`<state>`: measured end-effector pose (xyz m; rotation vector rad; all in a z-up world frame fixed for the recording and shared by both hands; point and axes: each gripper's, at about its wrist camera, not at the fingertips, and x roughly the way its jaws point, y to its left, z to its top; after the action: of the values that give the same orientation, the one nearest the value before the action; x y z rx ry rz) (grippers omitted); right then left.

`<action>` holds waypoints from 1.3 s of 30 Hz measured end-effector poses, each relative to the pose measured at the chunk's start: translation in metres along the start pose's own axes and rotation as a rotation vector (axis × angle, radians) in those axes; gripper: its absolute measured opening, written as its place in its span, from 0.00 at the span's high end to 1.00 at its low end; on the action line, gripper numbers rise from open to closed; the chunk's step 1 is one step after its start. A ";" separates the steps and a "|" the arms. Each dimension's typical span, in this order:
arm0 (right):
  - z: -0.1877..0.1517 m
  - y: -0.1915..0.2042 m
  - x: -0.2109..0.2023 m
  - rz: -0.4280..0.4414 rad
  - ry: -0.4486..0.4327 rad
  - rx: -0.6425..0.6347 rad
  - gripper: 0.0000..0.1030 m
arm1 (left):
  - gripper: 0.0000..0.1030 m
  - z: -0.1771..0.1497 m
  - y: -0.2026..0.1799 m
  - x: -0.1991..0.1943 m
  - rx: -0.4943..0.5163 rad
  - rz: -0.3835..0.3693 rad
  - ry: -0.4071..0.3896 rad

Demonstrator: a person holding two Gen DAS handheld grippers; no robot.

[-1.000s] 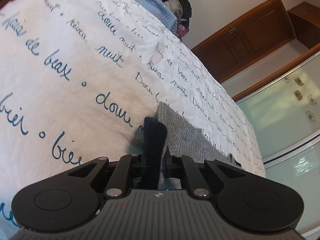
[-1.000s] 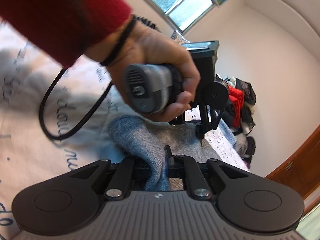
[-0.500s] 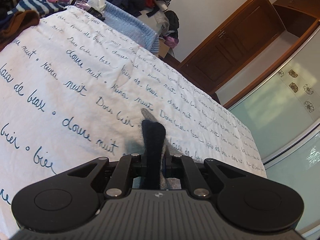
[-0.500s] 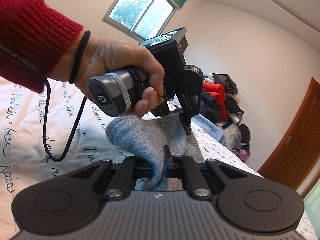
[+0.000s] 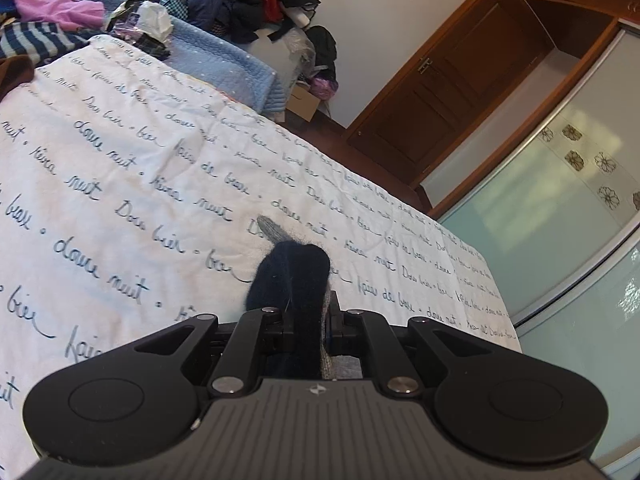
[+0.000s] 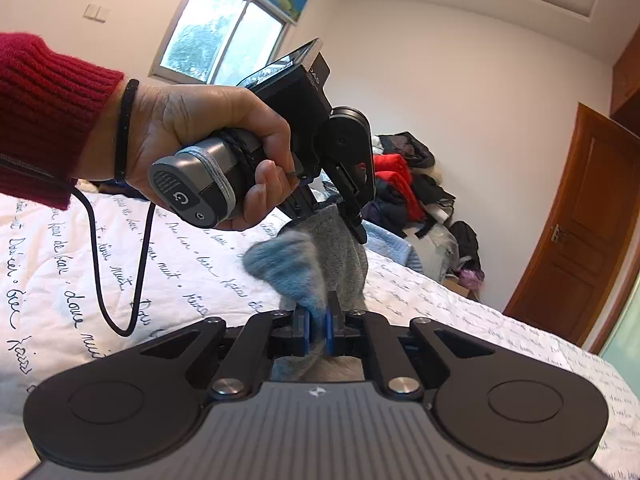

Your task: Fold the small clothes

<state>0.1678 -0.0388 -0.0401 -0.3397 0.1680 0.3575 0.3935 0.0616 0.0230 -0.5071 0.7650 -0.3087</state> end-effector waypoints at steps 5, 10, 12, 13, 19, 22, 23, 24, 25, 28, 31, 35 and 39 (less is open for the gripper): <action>-0.007 -0.005 0.000 0.002 0.007 0.064 0.94 | 0.90 -0.006 -0.022 0.007 0.025 0.002 0.008; -0.012 -0.009 -0.008 -0.005 0.002 0.103 0.94 | 0.90 -0.010 -0.043 0.008 0.051 0.000 0.012; -0.016 -0.015 -0.012 -0.013 0.001 0.119 0.94 | 0.90 -0.011 -0.051 0.009 0.062 -0.001 0.014; -0.017 -0.019 -0.015 -0.018 0.002 0.127 0.94 | 0.90 -0.012 -0.055 0.010 0.067 -0.002 0.015; -0.028 -0.035 -0.029 -0.048 0.018 0.182 0.94 | 0.90 -0.021 -0.081 0.023 0.100 -0.014 0.035; -0.033 -0.040 -0.036 -0.066 0.026 0.199 0.94 | 0.91 -0.029 -0.096 0.033 0.118 -0.025 0.049; -0.036 -0.041 -0.040 -0.072 0.028 0.203 0.94 | 0.90 -0.031 -0.101 0.036 0.124 -0.027 0.053; -0.038 -0.042 -0.042 -0.077 0.029 0.206 0.94 | 0.90 -0.034 -0.106 0.040 0.130 -0.030 0.059; -0.039 -0.043 -0.045 -0.085 0.032 0.210 0.94 | 0.90 -0.037 -0.111 0.044 0.135 -0.033 0.065; -0.042 -0.049 -0.052 -0.101 0.040 0.225 0.94 | 0.90 -0.048 -0.127 0.055 0.157 -0.045 0.084; -0.048 -0.057 -0.059 -0.116 0.048 0.253 0.94 | 0.90 -0.059 -0.140 0.067 0.179 -0.057 0.105; -0.056 -0.069 -0.067 -0.133 0.069 0.299 0.94 | 0.91 -0.070 -0.154 0.081 0.192 -0.070 0.131; -0.065 -0.078 -0.073 -0.144 0.093 0.354 0.94 | 0.91 -0.079 -0.165 0.096 0.201 -0.072 0.154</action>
<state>0.1230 -0.1535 -0.0614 -0.0174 0.2917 0.1648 0.3881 -0.1446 0.0082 -0.3239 0.8553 -0.4906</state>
